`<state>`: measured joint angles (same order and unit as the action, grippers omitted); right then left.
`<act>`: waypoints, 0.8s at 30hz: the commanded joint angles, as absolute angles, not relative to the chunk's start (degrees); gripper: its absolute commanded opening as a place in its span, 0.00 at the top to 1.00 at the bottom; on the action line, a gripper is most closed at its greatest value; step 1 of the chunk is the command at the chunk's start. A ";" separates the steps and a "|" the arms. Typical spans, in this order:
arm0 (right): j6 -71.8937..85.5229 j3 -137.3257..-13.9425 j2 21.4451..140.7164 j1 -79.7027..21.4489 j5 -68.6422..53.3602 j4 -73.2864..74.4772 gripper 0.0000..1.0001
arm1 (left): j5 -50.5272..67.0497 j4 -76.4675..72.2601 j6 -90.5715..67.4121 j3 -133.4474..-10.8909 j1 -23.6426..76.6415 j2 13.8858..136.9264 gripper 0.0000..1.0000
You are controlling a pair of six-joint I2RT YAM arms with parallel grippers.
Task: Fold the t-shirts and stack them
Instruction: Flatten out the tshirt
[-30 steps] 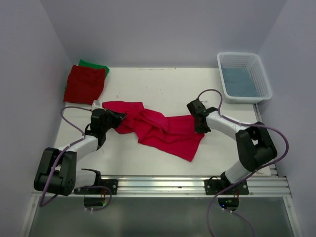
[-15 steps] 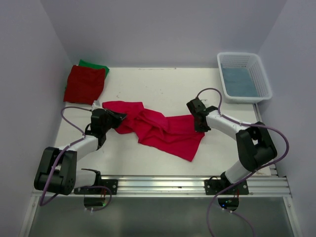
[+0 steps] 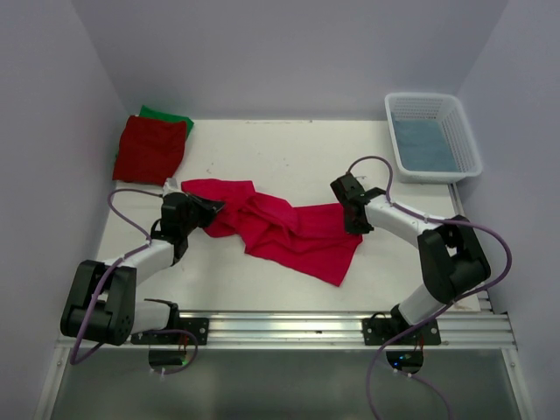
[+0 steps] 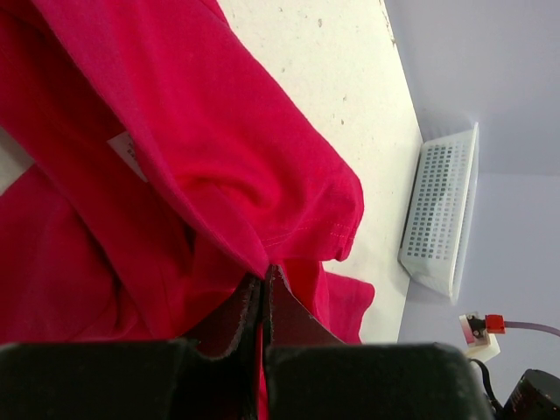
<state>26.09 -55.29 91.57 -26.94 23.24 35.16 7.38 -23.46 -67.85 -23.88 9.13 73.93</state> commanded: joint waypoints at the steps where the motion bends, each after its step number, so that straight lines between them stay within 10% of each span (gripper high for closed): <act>1: 25.66 -57.04 92.20 -26.72 23.82 34.89 0.80 | 8.00 -24.87 -66.45 -24.70 9.05 73.92 1.00; 10: 25.75 -56.87 92.90 -26.72 23.73 34.72 1.00 | 8.00 -24.87 -66.53 -24.70 9.05 73.92 1.00; 24: 25.05 -57.22 88.86 -26.72 24.79 35.16 1.00 | 7.21 -21.10 -62.32 -28.03 9.14 70.58 1.00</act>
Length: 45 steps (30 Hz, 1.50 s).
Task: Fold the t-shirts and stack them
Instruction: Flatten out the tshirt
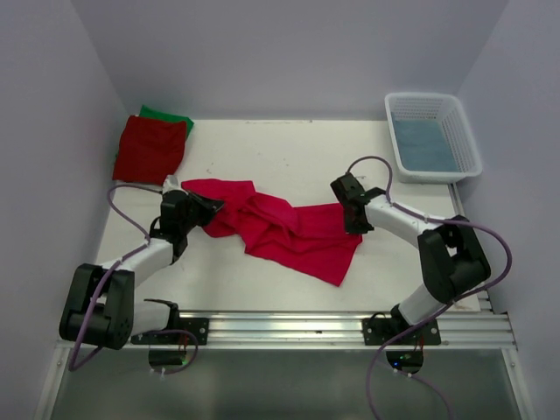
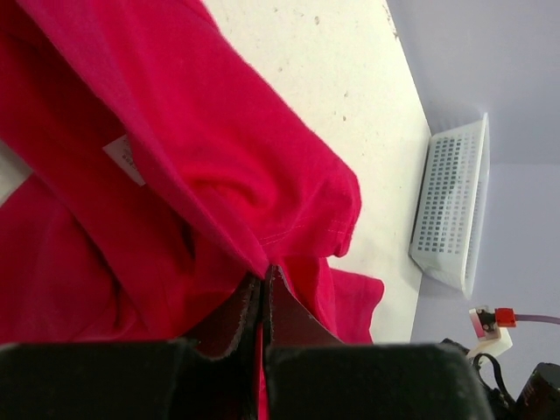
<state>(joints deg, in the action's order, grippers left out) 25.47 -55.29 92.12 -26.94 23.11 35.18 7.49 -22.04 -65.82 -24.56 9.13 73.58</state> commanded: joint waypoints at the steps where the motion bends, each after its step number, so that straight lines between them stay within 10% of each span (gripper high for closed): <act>1: 24.96 -57.30 88.51 -26.72 24.79 35.42 1.00 | 6.95 -19.61 -61.36 -29.08 9.23 69.27 1.00; 21: 19.87 -62.58 64.97 -26.89 23.47 40.17 1.00 | 4.66 3.57 -46.16 -44.28 9.32 51.69 1.00; 45: -2.37 -90.44 39.73 -26.72 22.41 37.27 1.00 | 13.27 32.08 -18.81 -99.91 8.97 39.90 1.00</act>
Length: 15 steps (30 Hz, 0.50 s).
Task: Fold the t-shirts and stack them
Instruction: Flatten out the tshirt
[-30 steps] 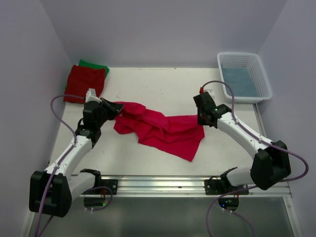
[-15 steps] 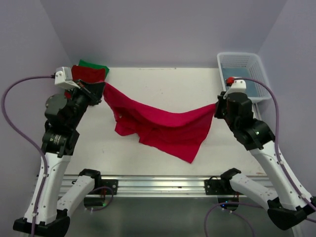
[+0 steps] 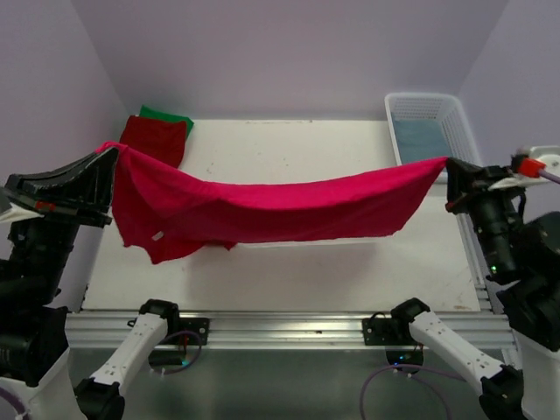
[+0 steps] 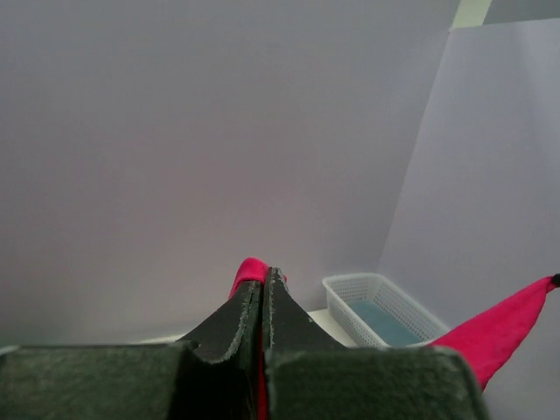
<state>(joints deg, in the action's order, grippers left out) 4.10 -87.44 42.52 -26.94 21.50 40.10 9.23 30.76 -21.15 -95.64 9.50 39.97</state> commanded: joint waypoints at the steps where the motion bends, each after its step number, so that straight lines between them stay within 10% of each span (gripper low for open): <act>1: -3.24 -90.27 38.77 -26.72 22.59 36.48 1.00 | 13.88 31.65 -18.81 -100.45 8.62 39.64 1.00; 15: -9.58 -85.16 53.93 -26.72 26.63 23.39 1.00 | 20.77 17.48 -9.09 -95.98 -2.04 57.71 1.00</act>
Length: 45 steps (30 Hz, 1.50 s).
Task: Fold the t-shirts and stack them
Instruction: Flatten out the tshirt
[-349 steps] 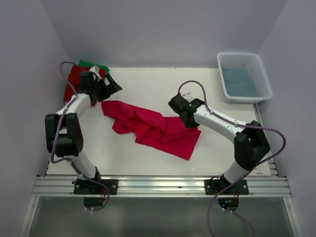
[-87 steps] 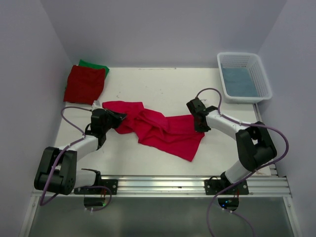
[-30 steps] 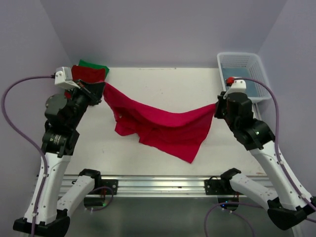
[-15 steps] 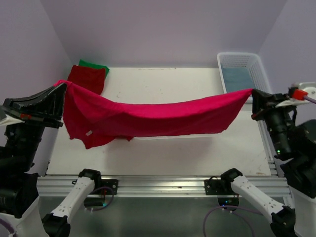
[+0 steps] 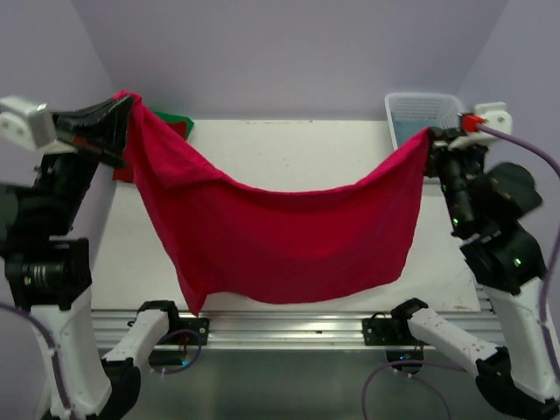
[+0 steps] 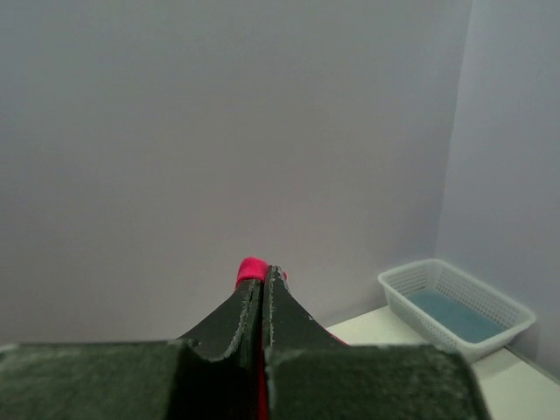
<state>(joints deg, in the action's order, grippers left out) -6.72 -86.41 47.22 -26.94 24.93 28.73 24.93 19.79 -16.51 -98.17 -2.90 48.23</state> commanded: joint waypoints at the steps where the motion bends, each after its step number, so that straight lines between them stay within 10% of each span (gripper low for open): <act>1: -9.84 -85.43 55.18 -26.72 26.63 22.68 1.00 | 17.87 18.27 -6.70 -96.15 -0.63 59.66 1.00; 5: -10.72 -88.32 58.62 -26.72 25.58 20.23 1.00 | 0.29 20.74 3.51 -97.03 12.28 65.30 1.00; 15: -15.20 -85.61 46.24 -26.72 16.44 14.24 1.00 | 9.74 19.34 0.98 -105.47 15.82 53.91 1.00; 25: -16.61 -87.54 35.06 -24.96 14.59 16.44 1.00 | 25.31 12.39 -11.24 -108.28 -2.02 41.92 1.00; 45: -3.18 -77.79 79.34 -23.21 34.90 18.56 1.00 | 4.93 -4.55 -5.45 -67.52 -3.51 72.66 1.00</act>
<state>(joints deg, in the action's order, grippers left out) -7.07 -78.54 75.81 -24.18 31.57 20.64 9.61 5.10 -7.18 -70.67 -2.90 70.59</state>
